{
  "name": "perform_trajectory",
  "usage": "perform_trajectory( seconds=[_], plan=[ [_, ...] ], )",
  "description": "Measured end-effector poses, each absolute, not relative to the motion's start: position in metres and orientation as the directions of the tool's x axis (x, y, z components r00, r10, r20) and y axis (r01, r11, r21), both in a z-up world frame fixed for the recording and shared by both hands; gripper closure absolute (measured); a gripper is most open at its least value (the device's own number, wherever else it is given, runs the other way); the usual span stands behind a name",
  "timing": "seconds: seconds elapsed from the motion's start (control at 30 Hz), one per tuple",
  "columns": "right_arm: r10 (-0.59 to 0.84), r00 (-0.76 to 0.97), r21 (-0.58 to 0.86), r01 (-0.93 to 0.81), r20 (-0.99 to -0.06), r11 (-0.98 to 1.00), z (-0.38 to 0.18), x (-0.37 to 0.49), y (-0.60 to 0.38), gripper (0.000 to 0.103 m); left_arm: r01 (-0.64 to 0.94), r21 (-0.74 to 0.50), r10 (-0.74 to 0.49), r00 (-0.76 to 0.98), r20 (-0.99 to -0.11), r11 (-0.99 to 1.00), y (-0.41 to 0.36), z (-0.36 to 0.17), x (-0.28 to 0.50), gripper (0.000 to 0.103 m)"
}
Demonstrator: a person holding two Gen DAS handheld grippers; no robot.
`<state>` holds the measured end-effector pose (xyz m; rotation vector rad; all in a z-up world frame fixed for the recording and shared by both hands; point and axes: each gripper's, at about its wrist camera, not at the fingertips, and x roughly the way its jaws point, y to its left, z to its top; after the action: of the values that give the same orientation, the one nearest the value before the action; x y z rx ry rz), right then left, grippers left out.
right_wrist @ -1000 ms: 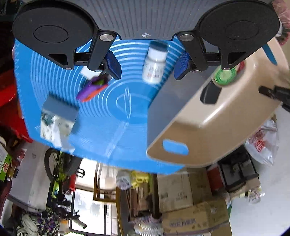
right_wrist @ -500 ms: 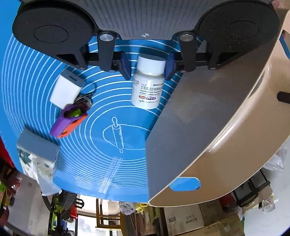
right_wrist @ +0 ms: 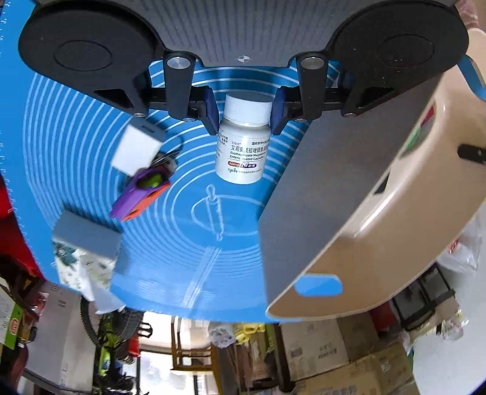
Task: Organize rigid objects
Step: 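Carry the pill bottle into the bin with the right tool and release it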
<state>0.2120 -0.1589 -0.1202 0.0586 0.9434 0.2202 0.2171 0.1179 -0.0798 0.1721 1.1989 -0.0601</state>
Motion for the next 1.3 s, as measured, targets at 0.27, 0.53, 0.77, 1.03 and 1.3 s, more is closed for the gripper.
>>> perform_trajectory(
  seconds=[0.27, 0.53, 0.77, 1.03, 1.3],
  plan=[
    [0.221, 0.668, 0.180, -0.131, -0.711, 0.975, -0.076, 0.204, -0.173, 0.061, 0.138, 0.102, 0.046, 0.363, -0.931, 0.985, 0.119, -0.080, 0.216, 0.093],
    [0.312, 0.723, 0.194, -0.244, -0.616, 0.950, -0.026, 0.201, -0.145, 0.061, 0.140, 0.104, 0.047, 0.364, -0.930, 0.985, 0.118, -0.080, 0.217, 0.093],
    [0.334, 0.675, 0.140, -0.326, -0.658, 0.935, -0.028, 0.210, -0.093, 0.061, 0.140, 0.105, 0.048, 0.363, -0.930, 0.984, 0.119, -0.080, 0.216, 0.093],
    [0.239, 0.577, 0.006, -0.377, -0.781, 0.926, -0.059, 0.235, -0.046, 0.061, 0.140, 0.105, 0.047, 0.364, -0.930, 0.985, 0.118, -0.080, 0.216, 0.093],
    [0.157, 0.526, -0.119, -0.452, -0.836, 0.884, -0.079, 0.238, -0.015, 0.060, 0.143, 0.105, 0.047, 0.363, -0.931, 0.984, 0.116, -0.080, 0.217, 0.093]
  ],
)
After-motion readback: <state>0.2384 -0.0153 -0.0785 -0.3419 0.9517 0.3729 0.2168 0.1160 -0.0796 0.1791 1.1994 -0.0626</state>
